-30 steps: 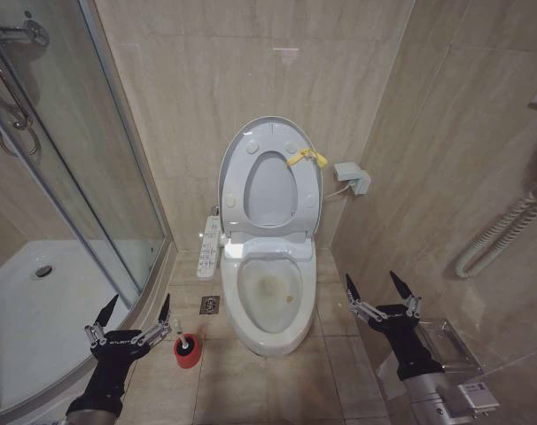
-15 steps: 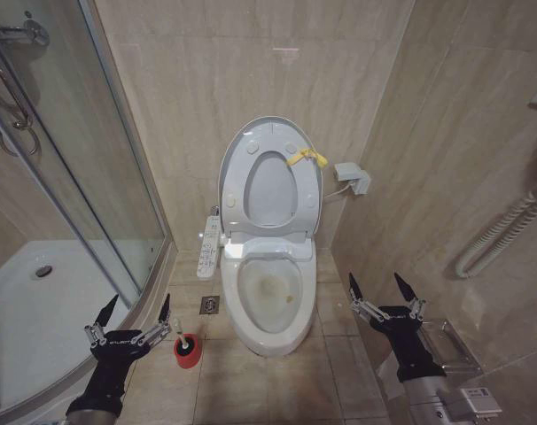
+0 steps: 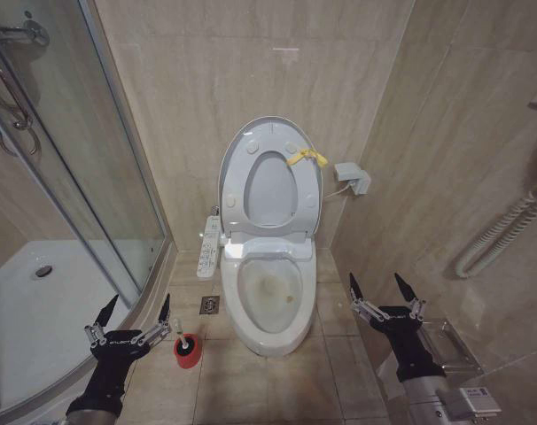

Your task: Open the toilet lid, clean the toilet bowl with a toilet brush, close the toilet lid, and flush.

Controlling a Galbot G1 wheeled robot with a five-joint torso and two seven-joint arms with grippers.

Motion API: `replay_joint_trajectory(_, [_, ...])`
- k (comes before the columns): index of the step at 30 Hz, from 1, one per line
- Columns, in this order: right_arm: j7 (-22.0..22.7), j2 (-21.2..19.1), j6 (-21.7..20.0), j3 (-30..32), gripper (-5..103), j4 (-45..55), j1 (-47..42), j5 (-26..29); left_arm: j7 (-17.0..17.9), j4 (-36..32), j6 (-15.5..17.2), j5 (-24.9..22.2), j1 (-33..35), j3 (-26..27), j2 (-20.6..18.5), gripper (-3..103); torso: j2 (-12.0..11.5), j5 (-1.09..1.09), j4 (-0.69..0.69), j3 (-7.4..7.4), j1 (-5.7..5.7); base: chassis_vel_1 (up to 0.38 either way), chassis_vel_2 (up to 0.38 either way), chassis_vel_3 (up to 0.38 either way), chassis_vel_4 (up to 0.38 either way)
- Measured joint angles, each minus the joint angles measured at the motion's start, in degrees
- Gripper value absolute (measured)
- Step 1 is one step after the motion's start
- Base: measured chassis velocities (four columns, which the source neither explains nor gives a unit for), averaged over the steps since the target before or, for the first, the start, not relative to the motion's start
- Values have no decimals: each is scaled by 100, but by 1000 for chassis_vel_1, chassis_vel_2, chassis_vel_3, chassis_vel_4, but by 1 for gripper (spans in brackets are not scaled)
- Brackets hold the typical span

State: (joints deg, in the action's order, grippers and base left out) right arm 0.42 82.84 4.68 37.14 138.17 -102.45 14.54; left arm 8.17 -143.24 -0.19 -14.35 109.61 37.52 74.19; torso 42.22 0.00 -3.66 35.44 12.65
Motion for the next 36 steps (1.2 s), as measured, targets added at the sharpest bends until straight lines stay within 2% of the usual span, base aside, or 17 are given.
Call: replay_joint_trajectory(36, [-1,-2,1,2,100,-8,4,2,0,0,0,0,0,0,0,100,0,0,0,0,0,0,0,0,0])
